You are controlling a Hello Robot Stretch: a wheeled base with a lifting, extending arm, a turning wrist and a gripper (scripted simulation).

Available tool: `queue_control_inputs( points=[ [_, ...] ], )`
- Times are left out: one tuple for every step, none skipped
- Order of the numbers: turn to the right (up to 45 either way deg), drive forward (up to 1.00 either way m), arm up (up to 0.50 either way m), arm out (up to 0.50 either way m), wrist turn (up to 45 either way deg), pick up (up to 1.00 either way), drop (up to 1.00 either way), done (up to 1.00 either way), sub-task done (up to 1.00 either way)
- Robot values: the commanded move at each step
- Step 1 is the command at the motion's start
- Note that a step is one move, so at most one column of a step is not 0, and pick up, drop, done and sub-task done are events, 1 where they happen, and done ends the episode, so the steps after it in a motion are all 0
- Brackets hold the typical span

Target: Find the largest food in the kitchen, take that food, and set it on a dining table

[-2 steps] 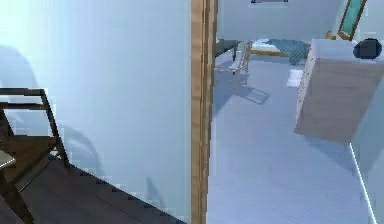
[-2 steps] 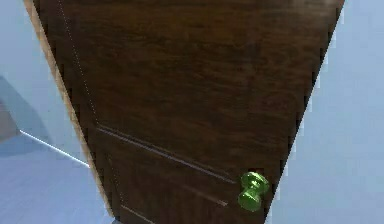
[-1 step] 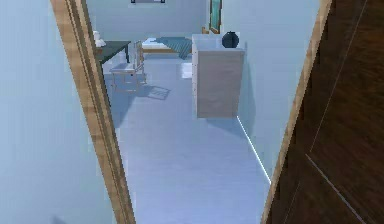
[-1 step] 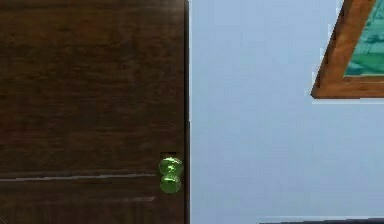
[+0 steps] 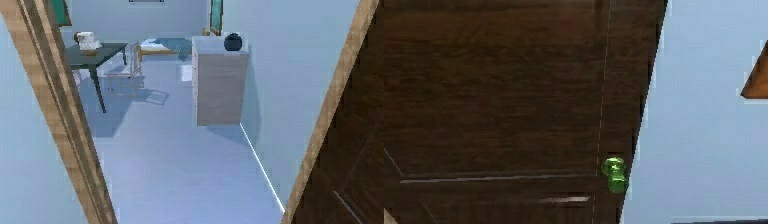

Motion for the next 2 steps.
queue_control_inputs(
  points=[
    [6.0,0.0,0.0,0.0,0.0,0.0,0.0,0.0,0.0],
    [0.0,0.9,0.0,0.0,0.0,0.0,0.0,0.0,0.0]
  ],
)
